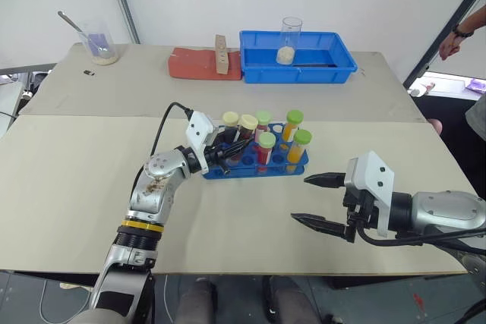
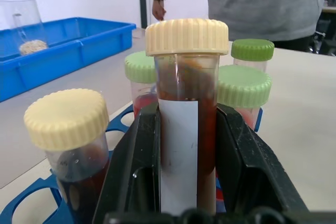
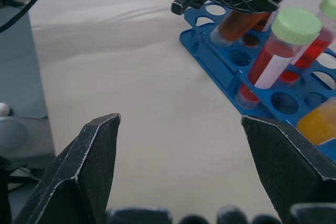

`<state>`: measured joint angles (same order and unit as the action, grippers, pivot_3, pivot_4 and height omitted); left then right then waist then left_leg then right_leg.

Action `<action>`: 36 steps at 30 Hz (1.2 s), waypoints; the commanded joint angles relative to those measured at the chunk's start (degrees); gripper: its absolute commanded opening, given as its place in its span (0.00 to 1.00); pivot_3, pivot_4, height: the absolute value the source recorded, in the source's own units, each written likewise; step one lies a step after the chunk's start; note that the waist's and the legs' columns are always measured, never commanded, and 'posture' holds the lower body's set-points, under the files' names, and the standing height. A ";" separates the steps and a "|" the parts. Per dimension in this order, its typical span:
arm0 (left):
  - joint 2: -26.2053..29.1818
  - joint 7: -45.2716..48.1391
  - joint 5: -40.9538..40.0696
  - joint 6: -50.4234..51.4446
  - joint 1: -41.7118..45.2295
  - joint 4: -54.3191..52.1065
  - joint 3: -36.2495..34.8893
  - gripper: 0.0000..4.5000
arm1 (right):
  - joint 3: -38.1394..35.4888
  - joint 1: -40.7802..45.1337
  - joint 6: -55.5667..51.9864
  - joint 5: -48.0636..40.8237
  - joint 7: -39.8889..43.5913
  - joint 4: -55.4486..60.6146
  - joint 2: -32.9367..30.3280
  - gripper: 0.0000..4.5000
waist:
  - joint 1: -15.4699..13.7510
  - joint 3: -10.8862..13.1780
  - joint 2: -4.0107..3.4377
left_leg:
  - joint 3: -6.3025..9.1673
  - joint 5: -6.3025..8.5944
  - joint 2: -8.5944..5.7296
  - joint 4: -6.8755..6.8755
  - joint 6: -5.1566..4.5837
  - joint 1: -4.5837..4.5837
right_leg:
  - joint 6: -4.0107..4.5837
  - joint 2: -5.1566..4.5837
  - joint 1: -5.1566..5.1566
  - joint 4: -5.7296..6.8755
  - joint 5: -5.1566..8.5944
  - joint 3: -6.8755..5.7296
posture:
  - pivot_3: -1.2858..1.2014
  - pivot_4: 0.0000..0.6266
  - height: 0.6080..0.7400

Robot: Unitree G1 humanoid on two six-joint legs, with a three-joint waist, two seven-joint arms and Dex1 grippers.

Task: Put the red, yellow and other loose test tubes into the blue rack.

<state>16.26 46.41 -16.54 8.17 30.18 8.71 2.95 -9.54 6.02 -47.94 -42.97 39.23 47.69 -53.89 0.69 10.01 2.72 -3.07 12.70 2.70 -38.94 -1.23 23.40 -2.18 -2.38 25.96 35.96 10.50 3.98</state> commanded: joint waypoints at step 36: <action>25.10 -2.10 -6.06 13.91 -22.20 -34.32 -14.71 0.98 | -6.97 1.60 19.27 9.30 11.12 -15.36 0.52 0.91 | 0.13 -0.03 -0.01 | -0.08 0.01 0.09 0.11 0.01 -0.04 | 0.37 0.00 0.07 -0.07 0.24 -0.03 | 0.52 0.24 1.00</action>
<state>39.70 44.04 -21.02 20.07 8.79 -20.70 -9.15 -13.12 7.91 -31.99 -33.50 46.89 33.29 -52.38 0.82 9.98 2.71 -3.17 12.71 2.79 -38.83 -1.22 23.35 -1.82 -2.39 26.02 35.87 10.74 3.96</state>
